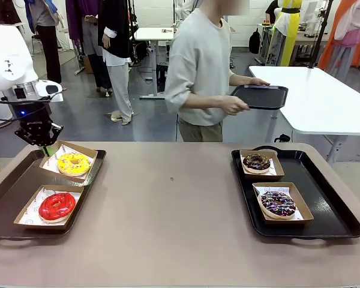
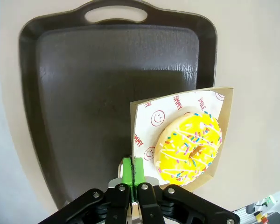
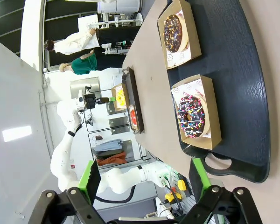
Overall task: Individually package the donuts and arrange them on the tray.
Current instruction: Place the picked Paper togo box on the Handle tray.
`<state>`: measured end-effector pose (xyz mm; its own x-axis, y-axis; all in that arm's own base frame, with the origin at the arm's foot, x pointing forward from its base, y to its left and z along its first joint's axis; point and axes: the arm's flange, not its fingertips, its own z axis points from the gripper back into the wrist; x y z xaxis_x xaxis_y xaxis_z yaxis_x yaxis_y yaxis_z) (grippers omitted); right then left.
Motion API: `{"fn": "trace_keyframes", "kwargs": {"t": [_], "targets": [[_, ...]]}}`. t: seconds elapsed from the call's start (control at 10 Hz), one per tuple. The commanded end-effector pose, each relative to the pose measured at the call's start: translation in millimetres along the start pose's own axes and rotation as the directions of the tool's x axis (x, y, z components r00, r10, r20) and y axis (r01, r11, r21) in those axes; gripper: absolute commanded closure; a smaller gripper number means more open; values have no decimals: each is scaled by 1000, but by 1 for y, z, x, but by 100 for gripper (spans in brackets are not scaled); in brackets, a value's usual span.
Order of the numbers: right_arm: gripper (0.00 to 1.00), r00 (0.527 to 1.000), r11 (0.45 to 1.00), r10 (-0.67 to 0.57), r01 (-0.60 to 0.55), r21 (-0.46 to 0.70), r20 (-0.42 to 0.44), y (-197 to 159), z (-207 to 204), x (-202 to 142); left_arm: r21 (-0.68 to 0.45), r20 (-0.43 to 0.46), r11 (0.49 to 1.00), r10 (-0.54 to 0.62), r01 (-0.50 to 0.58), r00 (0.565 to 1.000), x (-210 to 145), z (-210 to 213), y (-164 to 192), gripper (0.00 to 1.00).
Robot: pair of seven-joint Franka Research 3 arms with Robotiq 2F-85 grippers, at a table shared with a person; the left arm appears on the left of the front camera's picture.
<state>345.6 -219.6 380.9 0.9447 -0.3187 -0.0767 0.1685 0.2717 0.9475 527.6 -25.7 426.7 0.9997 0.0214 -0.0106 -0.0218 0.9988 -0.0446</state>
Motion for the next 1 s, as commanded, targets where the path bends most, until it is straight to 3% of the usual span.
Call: {"fn": "trace_keyframes", "kwargs": {"t": [0.0, 0.9], "targets": [[0, 1000, 1000, -4, 4, -5, -11, 2, 2, -1, -26, -6, 1000, -4, 4, 1000, 21, -6, 3, 99], [0, 1000, 1000, -4, 4, -5, -11, 2, 2, -1, 75, -22, 996, -50, 52, 998, 50, -50, 1, 99]]}}
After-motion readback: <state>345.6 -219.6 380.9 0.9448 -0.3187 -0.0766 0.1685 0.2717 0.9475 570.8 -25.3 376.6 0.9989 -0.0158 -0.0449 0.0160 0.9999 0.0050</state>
